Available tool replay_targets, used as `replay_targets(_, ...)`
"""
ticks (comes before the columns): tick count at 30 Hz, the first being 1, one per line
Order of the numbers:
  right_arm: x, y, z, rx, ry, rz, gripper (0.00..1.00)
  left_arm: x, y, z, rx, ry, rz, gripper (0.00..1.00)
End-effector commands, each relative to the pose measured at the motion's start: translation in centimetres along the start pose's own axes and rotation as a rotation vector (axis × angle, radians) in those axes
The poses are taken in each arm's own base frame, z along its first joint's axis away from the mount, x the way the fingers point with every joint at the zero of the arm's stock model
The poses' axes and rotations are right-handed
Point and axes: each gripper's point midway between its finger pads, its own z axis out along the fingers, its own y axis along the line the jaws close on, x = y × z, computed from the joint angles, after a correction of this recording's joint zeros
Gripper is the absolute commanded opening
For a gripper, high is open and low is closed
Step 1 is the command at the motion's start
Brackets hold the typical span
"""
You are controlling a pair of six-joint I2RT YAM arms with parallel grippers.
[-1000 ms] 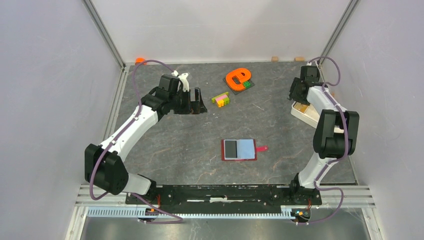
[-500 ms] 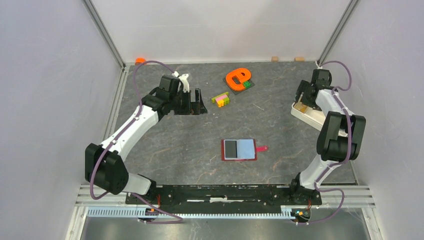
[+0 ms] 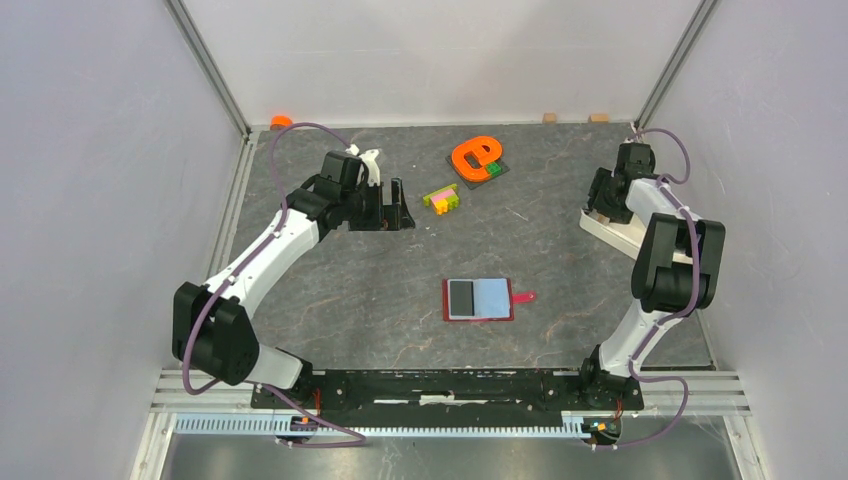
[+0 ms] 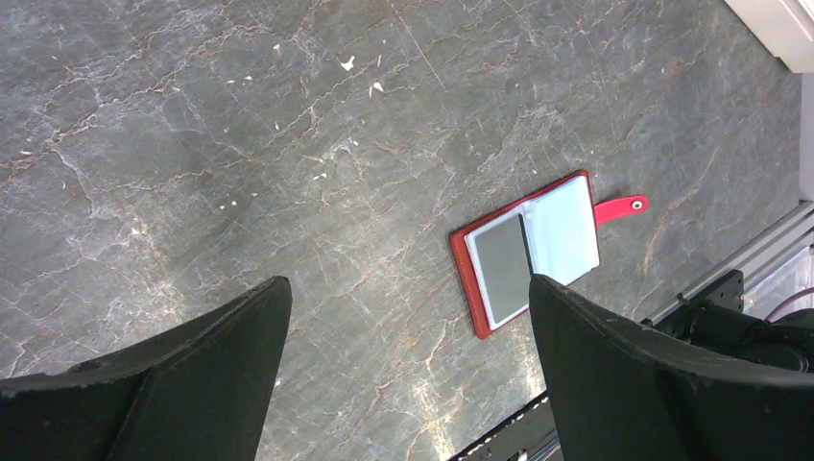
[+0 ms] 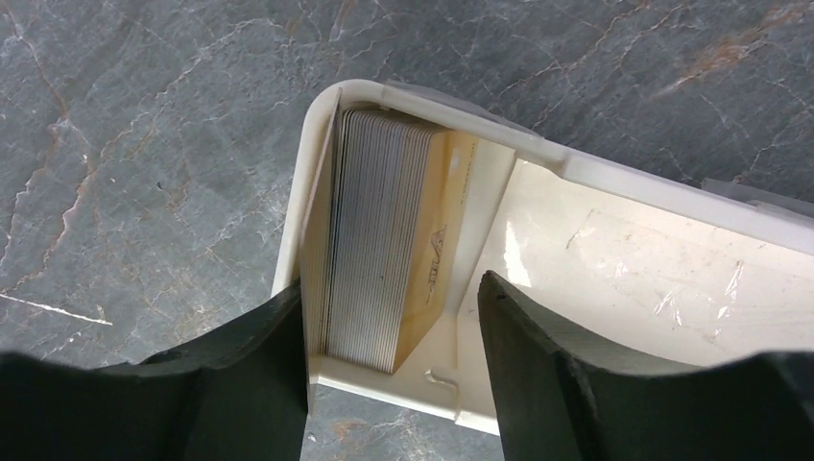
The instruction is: Put the credit cards into the card holder
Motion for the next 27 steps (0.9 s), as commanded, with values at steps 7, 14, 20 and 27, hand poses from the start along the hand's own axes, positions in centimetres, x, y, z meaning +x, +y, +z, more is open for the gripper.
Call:
replay_targets(7,-3.9,1.1,-3.0,-0.044,-0.116,-0.002,0.63,-0.1,-0.5,0.1,0.037,0.001,0.026,0.99)
replay_targets(14,-4.4,1.2,-3.3,-0.045,-0.126,-0.009,0.44,-0.1,-0.5,0.1,0.04,0.002,0.024,0.99)
replay_targets(20,-4.5,1.1,-3.3,-0.041,-0.129,-0.012,0.32,0.0,-0.6,0.1,0.049,0.005,0.02,0.99)
replay_targets(27,-4.9,1.9,-2.4,-0.081,-0.138,-0.021,0.14,0.2,-0.9,0.3,0.065,0.014,0.014,0.99)
